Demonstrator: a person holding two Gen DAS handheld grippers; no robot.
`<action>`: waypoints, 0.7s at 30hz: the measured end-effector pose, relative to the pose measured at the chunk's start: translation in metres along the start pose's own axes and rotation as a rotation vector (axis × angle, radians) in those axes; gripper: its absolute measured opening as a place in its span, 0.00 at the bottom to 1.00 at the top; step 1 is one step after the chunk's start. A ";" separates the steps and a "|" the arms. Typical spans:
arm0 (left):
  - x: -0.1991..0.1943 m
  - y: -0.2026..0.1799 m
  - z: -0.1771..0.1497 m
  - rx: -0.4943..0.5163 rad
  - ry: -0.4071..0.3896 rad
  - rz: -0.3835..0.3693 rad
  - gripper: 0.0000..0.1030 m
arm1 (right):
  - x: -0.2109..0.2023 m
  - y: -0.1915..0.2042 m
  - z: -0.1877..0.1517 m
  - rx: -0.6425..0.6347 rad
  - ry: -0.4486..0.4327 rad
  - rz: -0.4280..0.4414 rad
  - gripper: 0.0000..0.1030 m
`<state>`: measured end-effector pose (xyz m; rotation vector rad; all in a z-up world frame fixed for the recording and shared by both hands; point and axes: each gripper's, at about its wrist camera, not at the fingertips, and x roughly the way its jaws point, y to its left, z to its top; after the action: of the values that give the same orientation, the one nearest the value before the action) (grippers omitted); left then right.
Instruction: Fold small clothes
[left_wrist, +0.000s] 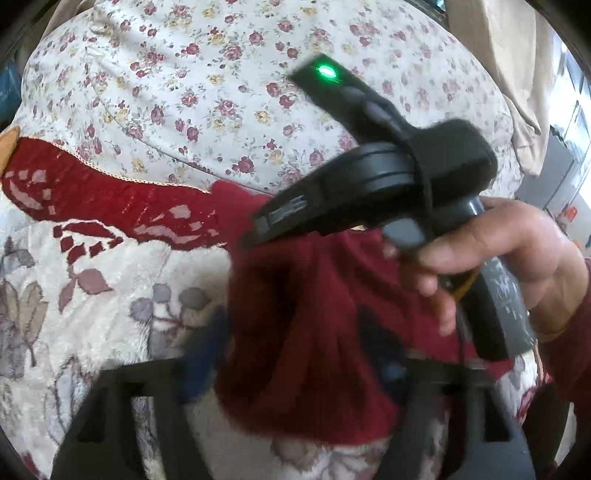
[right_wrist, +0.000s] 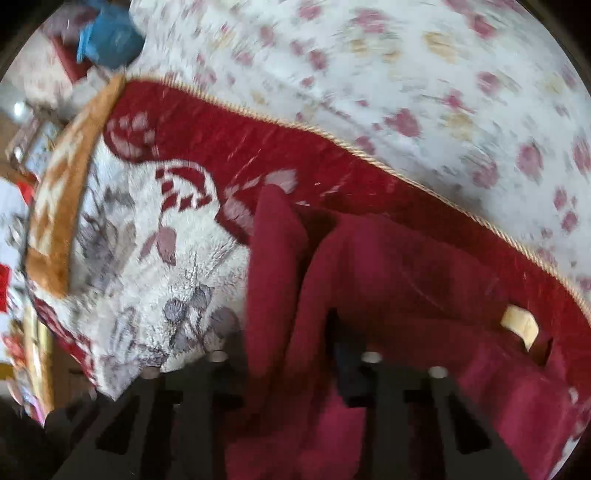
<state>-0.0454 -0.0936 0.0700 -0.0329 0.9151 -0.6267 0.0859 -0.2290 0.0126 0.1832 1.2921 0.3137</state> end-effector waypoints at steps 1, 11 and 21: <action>-0.004 -0.002 -0.003 0.007 -0.006 0.008 0.92 | -0.003 -0.007 -0.002 0.013 -0.014 0.015 0.30; 0.006 0.001 -0.014 -0.032 0.041 0.064 0.60 | -0.020 -0.007 -0.015 0.058 -0.099 0.068 0.24; -0.014 -0.041 -0.003 -0.003 -0.007 -0.054 0.18 | -0.080 -0.029 -0.044 0.097 -0.215 0.097 0.21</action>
<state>-0.0746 -0.1193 0.0900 -0.0626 0.9109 -0.6750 0.0274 -0.2843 0.0653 0.3534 1.0879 0.3054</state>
